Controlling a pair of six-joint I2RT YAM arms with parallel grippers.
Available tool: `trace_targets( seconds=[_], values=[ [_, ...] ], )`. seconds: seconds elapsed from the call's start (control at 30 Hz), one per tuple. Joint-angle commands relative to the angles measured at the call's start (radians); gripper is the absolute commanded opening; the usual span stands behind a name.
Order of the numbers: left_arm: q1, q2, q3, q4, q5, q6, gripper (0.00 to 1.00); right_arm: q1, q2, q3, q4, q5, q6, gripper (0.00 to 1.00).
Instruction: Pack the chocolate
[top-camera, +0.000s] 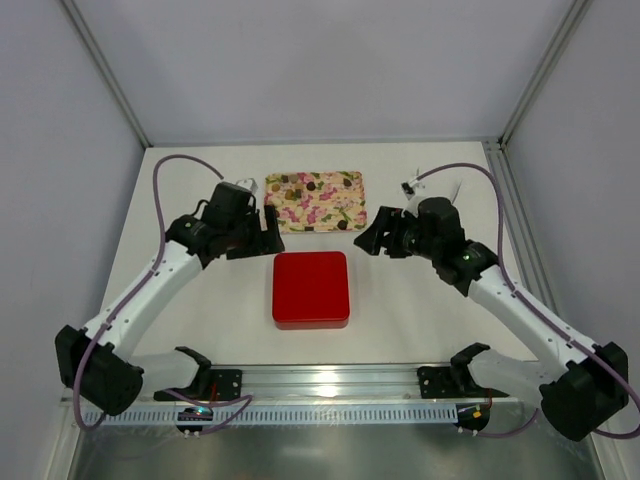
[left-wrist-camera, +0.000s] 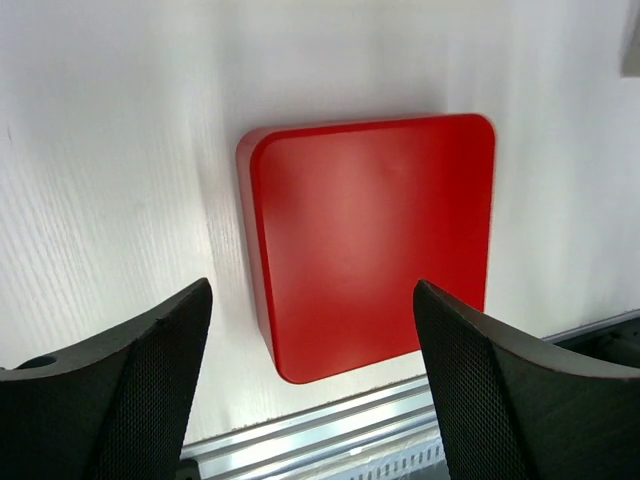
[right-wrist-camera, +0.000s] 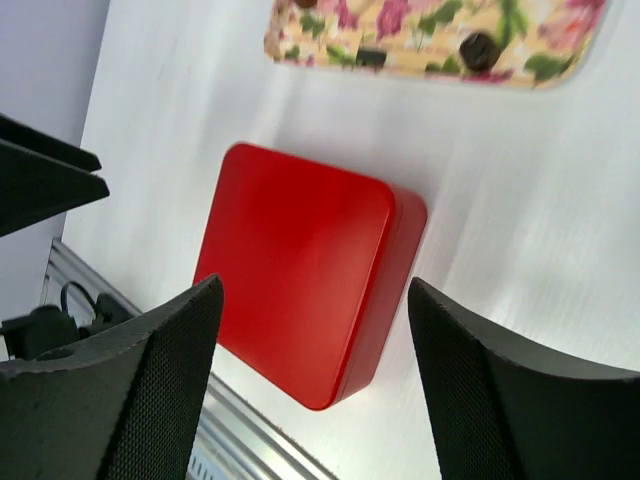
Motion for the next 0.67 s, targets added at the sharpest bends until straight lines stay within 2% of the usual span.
trace_targets(
  seconds=[0.0,0.1,0.17,0.33,0.63],
  values=[
    [0.004,-0.089,0.071,-0.027,-0.017,0.055,0.8,-0.009,-0.101,0.107,-0.054,0.161,-0.057,0.77],
    [0.004,-0.142,0.108,-0.028,-0.046,0.072,0.83,-0.009,-0.175,0.166,-0.105,0.296,-0.09,0.81],
    [0.004,-0.166,0.134,-0.036,-0.052,0.081,0.84,-0.009,-0.212,0.196,-0.131,0.345,-0.113,0.85],
    [0.004,-0.234,0.153,-0.048,-0.075,0.093,0.86,-0.009,-0.289,0.241,-0.217,0.454,-0.146,0.88],
    [0.004,-0.249,0.157,-0.044,-0.066,0.093,0.87,-0.009,-0.379,0.191,-0.208,0.474,-0.142,0.9]
  ],
)
